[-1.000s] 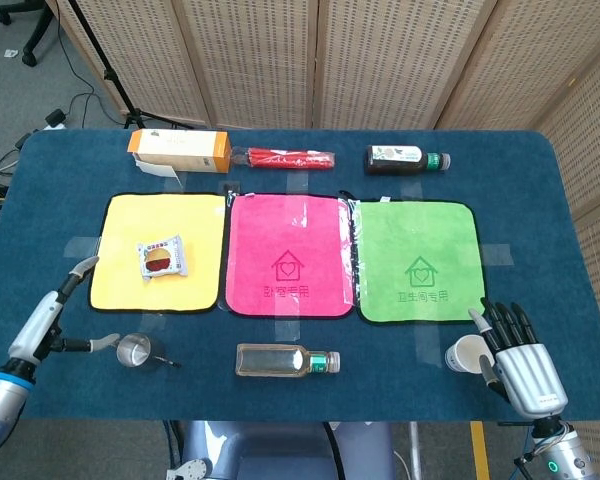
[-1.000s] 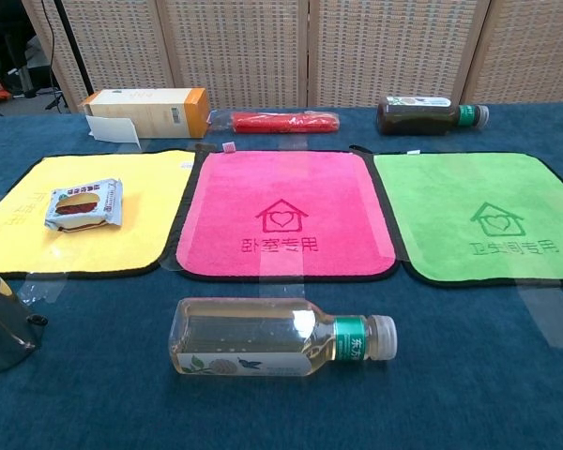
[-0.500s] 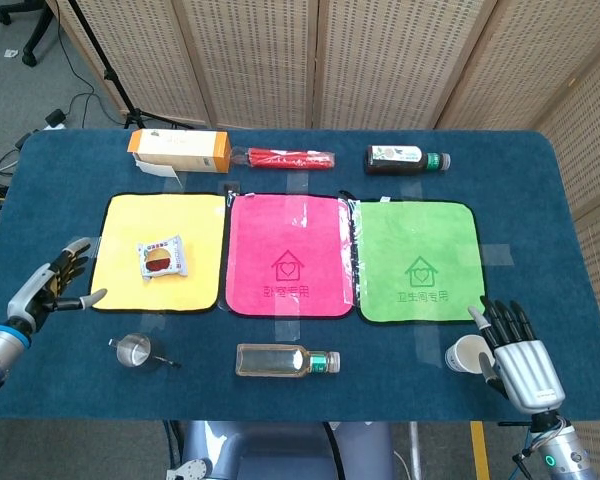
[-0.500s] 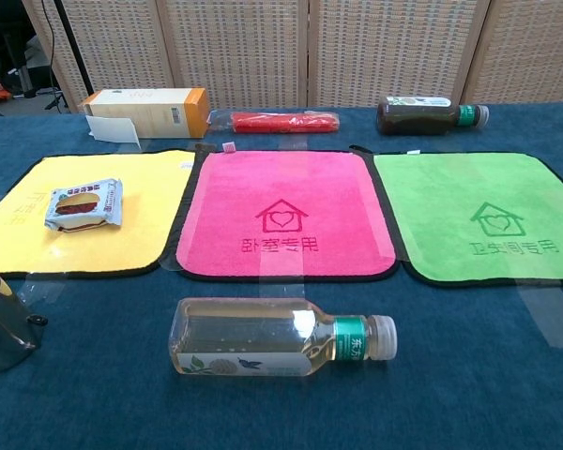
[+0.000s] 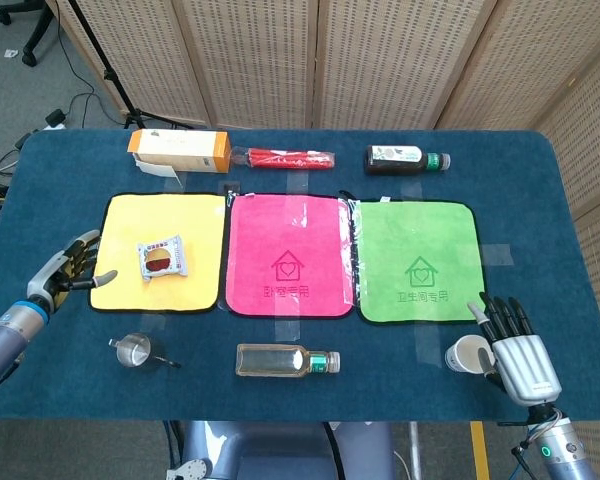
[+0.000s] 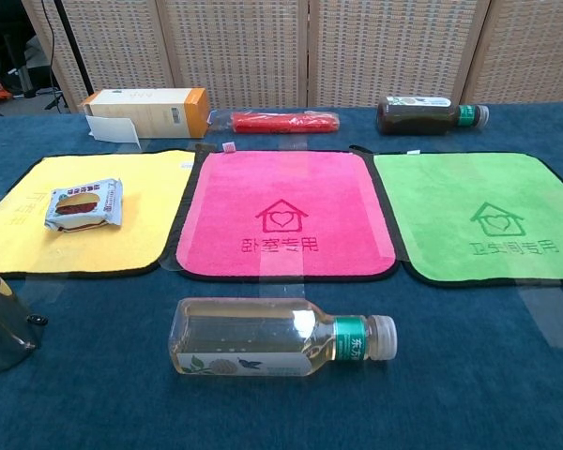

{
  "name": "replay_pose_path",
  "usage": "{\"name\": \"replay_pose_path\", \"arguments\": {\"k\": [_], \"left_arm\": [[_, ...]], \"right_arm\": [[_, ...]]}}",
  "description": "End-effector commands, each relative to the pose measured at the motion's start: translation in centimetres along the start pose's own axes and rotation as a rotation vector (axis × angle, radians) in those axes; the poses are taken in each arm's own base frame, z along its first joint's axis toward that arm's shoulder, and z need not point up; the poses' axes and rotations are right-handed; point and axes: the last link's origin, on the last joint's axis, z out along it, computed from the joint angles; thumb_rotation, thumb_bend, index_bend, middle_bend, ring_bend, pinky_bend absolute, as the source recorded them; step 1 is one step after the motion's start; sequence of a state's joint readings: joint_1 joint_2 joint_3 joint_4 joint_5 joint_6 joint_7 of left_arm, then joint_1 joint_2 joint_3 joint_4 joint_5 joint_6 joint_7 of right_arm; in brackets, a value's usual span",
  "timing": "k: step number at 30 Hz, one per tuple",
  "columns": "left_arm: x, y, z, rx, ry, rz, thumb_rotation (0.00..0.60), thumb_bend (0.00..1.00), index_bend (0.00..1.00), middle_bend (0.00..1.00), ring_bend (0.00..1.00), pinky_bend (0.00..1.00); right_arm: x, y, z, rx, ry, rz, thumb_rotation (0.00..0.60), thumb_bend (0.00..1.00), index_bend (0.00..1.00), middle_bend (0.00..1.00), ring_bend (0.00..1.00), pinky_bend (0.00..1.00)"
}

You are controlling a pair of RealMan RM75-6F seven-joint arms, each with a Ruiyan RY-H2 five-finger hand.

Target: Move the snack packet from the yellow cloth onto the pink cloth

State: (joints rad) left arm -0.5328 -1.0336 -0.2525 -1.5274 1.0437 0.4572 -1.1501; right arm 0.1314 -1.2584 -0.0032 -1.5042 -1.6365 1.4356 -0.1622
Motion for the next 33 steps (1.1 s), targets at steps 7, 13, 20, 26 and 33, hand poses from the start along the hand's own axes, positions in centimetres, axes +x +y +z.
{"name": "replay_pose_path", "arguments": {"k": [7,13,20,26,33], "left_arm": [[-1.2,0.0,1.9,0.019,-0.025,0.008,0.6,0.27,0.0,0.0,0.0,0.0],[-1.6,-0.2,2.5,0.03,-0.032,0.012,0.6,0.27,0.0,0.0,0.0,0.0],[-2.3,-0.3,2.9,0.038,-0.044,0.016,0.6,0.27,0.0,0.0,0.0,0.0],[-2.9,-0.7,3.1,0.051,-0.051,0.01,0.6,0.27,0.0,0.0,0.0,0.0],[-4.3,-1.0,3.4,0.048,-0.08,-0.002,0.6,0.27,0.0,0.0,0.0,0.0]], "right_arm": [[-0.1,0.0,0.1,-0.005,-0.006,-0.002,0.6,0.57,0.0,0.0,0.0,0.0],[-0.1,0.1,0.2,-0.012,-0.008,0.0,0.6,0.57,0.0,0.0,0.0,0.0],[-0.2,0.1,0.2,-0.012,-0.01,-0.001,0.6,0.57,0.0,0.0,0.0,0.0],[-0.1,0.1,0.2,-0.012,-0.006,0.002,0.6,0.57,0.0,0.0,0.0,0.0],[0.1,0.1,0.1,-0.008,-0.004,0.013,0.6,0.57,0.0,0.0,0.0,0.0]]}}
